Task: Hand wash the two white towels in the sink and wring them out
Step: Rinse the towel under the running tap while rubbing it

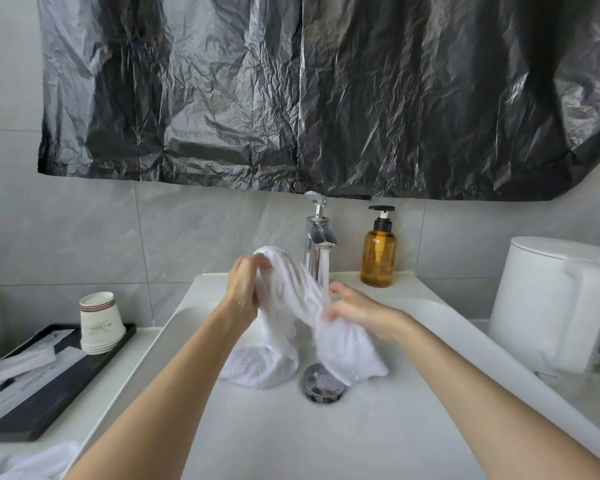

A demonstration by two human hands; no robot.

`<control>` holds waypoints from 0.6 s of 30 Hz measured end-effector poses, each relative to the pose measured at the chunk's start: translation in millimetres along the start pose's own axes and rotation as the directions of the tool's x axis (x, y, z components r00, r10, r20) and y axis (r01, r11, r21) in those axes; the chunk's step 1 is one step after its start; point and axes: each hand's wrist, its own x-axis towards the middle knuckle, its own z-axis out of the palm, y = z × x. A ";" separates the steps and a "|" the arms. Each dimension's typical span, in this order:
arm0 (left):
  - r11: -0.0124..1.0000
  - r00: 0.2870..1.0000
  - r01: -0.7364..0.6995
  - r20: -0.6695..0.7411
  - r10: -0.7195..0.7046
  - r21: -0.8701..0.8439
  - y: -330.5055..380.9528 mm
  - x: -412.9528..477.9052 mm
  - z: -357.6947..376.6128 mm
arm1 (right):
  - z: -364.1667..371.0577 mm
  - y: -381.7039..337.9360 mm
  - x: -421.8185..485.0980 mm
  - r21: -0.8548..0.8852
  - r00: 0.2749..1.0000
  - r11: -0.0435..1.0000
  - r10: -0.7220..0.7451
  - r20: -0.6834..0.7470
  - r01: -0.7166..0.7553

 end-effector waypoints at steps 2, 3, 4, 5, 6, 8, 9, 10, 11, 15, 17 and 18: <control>0.998 0.998 -0.039 0.042 0.037 0.043 -0.9 0.1 -2.1 | -9.1 -9.9 -1.7 0.193 0.976 0.980 -0.002 -0.220 0.046; 0.995 0.996 -0.049 0.072 0.044 0.081 -1.4 -0.5 -2.4 | -14.4 -13.6 -1.0 0.322 0.948 0.943 0.025 -0.317 0.082; 0.988 0.996 -0.049 0.084 0.036 0.149 -1.9 -1.6 -1.9 | -18.6 -15.6 0.7 0.471 0.927 0.876 0.081 -0.365 0.109; 0.972 0.996 -0.050 0.087 0.031 0.228 -3.9 -1.6 -0.3 | -21.6 -16.8 2.2 0.611 0.920 0.780 0.133 -0.369 0.132; 0.952 0.996 -0.047 0.083 0.023 0.303 -5.7 -2.4 2.1 | -23.8 -15.9 4.3 0.705 0.921 0.693 0.162 -0.355 0.150; 0.914 0.994 -0.033 0.110 -0.012 0.404 -10.1 -2.6 7.7 | -24.7 -15.8 5.1 0.805 0.926 0.560 0.166 -0.338 0.193; 0.905 0.986 -0.030 0.159 -0.041 0.424 -10.3 -4.1 9.6 | -25.2 -16.8 3.9 0.830 0.929 0.520 0.169 -0.329 0.199; 0.909 0.973 -0.022 0.218 -0.077 0.417 -10.6 -6.1 11.4 | -25.4 -16.8 2.9 0.846 0.931 0.491 0.165 -0.326 0.209; 0.920 0.956 -0.010 0.273 -0.105 0.391 -11.5 -7.5 13.4 | -26.3 -15.5 3.7 0.859 0.931 0.468 0.175 -0.320 0.207; 0.971 0.938 0.112 0.301 -0.174 0.211 -17.2 -13.2 25.1 | -11.0 -22.4 -2.3 0.831 0.935 0.503 0.112 -0.337 0.239; 0.985 0.930 0.086 0.344 -0.133 0.150 -22.3 -13.1 32.2 | 3.6 -20.9 2.0 0.693 0.904 0.669 0.072 -0.421 0.269; 0.989 0.933 0.062 0.346 -0.105 0.133 -24.7 -13.9 35.3 | 10.9 -19.4 3.3 0.623 0.887 0.731 0.053 -0.458 0.278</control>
